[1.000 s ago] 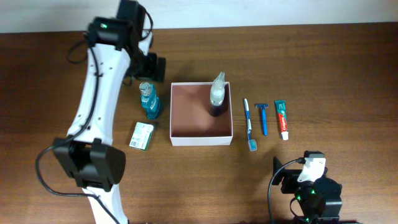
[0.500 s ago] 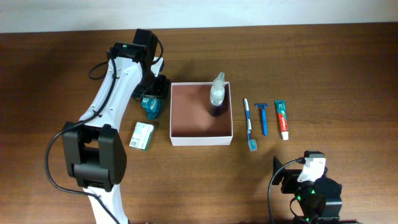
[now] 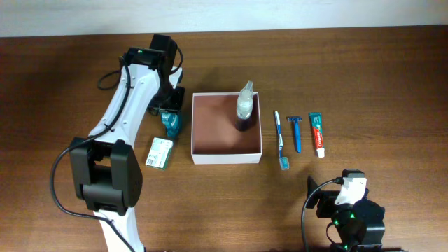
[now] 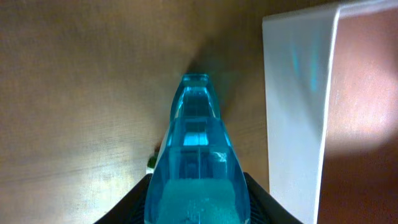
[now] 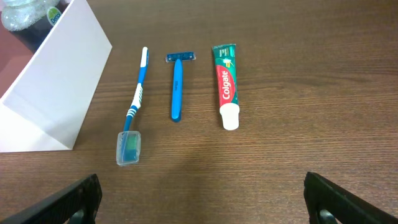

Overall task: Pack container
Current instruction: 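Grasp the blue mouthwash bottle with the left gripper, then carry the mouthwash into the box beside the soap bottle, release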

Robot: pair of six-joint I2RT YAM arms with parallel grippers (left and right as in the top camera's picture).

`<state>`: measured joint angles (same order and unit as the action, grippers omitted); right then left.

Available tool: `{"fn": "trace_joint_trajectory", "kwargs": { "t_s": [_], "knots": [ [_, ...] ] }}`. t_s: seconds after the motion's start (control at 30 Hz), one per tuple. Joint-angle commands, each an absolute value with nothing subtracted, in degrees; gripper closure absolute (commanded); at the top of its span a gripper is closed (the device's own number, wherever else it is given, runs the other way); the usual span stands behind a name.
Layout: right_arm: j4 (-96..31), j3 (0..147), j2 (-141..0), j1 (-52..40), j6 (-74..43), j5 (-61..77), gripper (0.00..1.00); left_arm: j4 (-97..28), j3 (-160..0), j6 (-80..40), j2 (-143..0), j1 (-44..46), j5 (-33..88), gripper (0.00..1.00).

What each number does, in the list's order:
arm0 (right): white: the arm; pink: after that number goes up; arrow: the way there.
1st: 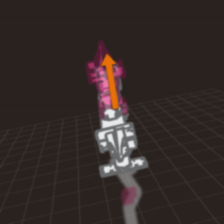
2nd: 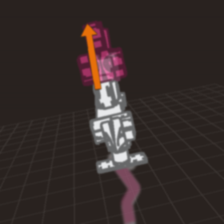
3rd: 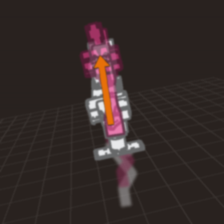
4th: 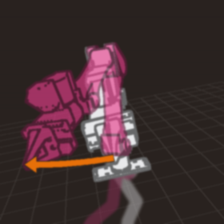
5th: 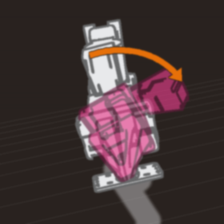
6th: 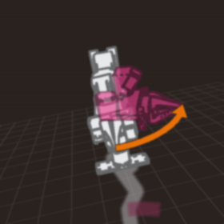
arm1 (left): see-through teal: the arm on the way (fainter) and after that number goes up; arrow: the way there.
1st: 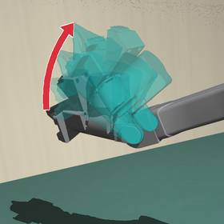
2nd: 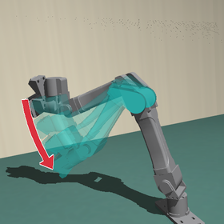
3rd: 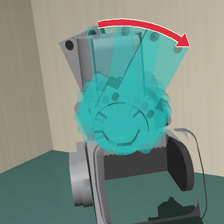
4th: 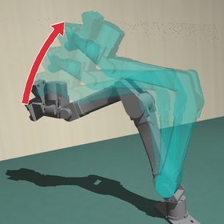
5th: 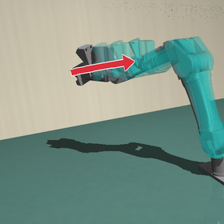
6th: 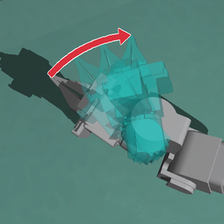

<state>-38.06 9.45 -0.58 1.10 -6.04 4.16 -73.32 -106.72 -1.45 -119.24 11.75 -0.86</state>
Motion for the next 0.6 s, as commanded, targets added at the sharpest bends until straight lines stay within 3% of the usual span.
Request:
{"fn": "trace_joint_trajectory", "kwargs": {
  "t_s": [0.0, 0.3, 0.57],
  "knots": [
    [-38.0, 9.1, -0.2, 1.5, -6.5, 4.1, 0.01, -77.5, -113.4, -1.2, -115.2, 11.8, -1.2, 0.65],
    [-38.0, 9.1, -0.2, 1.5, -6.5, 4.1, 0.01, -88.5, -130.8, -3.4, -109.4, 17.5, 0.7, 0.7],
    [-38.0, 9.1, -0.2, 1.5, -6.5, 4.1, 0.01, -82.5, -128.3, -12.5, -109.7, 26.0, -0.1, 0.69]
  ]
}}
